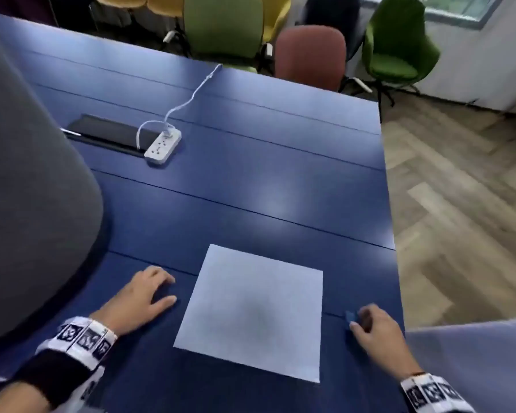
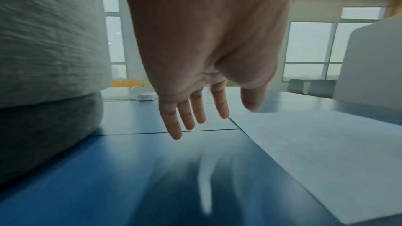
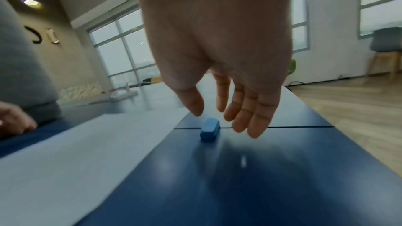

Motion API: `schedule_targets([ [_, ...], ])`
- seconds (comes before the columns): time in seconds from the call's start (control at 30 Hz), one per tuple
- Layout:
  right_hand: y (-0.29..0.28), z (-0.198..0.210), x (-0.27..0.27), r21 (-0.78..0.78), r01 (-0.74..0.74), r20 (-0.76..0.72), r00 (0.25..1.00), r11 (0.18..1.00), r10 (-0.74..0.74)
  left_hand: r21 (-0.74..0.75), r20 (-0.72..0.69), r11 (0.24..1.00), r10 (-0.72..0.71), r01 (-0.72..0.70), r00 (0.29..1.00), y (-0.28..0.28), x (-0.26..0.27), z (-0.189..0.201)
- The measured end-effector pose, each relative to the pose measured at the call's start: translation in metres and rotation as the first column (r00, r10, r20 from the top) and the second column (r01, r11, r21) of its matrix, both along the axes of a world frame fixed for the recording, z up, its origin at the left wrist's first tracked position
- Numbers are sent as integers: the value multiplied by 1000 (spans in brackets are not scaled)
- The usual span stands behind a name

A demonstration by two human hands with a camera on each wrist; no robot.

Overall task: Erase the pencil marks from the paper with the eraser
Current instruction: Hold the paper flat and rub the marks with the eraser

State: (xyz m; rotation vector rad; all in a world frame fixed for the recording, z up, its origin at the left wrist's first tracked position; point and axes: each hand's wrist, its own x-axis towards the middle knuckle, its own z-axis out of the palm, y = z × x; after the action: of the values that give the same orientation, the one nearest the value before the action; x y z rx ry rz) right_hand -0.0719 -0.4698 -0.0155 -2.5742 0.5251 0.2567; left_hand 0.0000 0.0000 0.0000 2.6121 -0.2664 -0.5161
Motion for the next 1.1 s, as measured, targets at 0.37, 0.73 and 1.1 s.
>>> schedule_targets([
  [0.37, 8, -4, 9, -31, 81, -81, 993, 996, -84, 381, -102, 878, -271, 289, 957, -42, 46, -19],
  [0.73, 30, -19, -10, -116, -6, 81, 997, 993, 15, 336, -93, 891, -290, 304, 952, -38, 31, -30],
  [1.1, 31, -27, -39, -255, -225, 84, 964, 940, 253, 308, -109, 901, -287, 307, 952, -35, 22, -32],
])
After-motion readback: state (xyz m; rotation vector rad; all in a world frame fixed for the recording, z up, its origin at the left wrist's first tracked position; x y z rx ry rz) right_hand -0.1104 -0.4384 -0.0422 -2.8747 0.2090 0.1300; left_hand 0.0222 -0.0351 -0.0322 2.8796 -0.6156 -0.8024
